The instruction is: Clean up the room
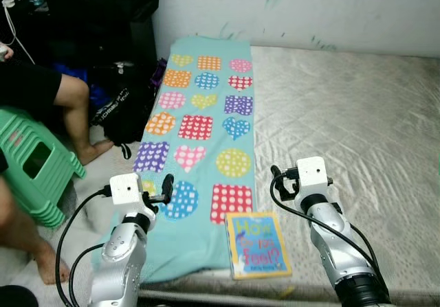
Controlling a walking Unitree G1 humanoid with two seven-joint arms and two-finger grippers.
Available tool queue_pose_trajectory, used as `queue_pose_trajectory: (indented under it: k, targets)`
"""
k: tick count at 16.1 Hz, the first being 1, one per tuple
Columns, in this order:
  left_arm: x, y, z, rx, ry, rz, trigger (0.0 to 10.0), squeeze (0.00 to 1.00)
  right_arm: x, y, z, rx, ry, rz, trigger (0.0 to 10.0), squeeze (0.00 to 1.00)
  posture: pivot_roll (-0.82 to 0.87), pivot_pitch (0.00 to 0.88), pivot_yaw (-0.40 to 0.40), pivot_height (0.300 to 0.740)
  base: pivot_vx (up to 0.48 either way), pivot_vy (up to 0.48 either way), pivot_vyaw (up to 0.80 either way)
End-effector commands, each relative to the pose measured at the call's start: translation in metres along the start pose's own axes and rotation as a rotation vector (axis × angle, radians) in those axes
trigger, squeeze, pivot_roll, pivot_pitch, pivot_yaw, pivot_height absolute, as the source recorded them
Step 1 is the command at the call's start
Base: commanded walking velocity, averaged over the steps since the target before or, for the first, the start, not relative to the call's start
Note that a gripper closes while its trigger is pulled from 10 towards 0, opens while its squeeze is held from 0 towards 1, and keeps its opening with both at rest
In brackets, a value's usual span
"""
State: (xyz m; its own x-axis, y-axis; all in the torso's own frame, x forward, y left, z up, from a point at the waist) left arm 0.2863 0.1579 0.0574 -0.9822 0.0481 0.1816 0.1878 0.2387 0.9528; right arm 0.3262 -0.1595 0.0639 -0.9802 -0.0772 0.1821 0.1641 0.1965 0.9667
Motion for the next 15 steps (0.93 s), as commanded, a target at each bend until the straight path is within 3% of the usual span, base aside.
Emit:
queue_pose_trajectory:
  k: [1,15]
  targets:
    - [-0.0002,0.0012,-0.0026,-0.006,-0.009,0.0,10.0,0.0,-0.0008,0.0007,-0.0029,0.009,-0.007,-0.003,10.0,0.0,-0.09,0.0,-0.006,0.74,-0.277,0.0,0.0]
    - [0.0026,0.0021,-0.0025,0.006,-0.009,-0.013,10.0,0.0,0.0006,-0.0021,-0.0027,0.028,0.004,-0.002,10.0,0.0,-0.1,0.0,-0.01,0.74,-0.019,0.0,0.0]
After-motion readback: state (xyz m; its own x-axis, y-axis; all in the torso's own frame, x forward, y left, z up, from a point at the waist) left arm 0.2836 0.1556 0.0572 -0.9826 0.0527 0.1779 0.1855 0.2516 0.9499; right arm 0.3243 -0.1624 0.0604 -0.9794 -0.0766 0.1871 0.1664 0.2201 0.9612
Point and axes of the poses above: a point about 5 cm out from each wrist's last joint towards the gripper, its own x axis pointing back from the gripper into the wrist, its own y axis along the axis of the wrist's last joint, z = x × y, the point moved 2 cm from there along -x, pointing out of the wrist towards the gripper, and after that the axes turned 1 degree about x, right-handed, at the moved point
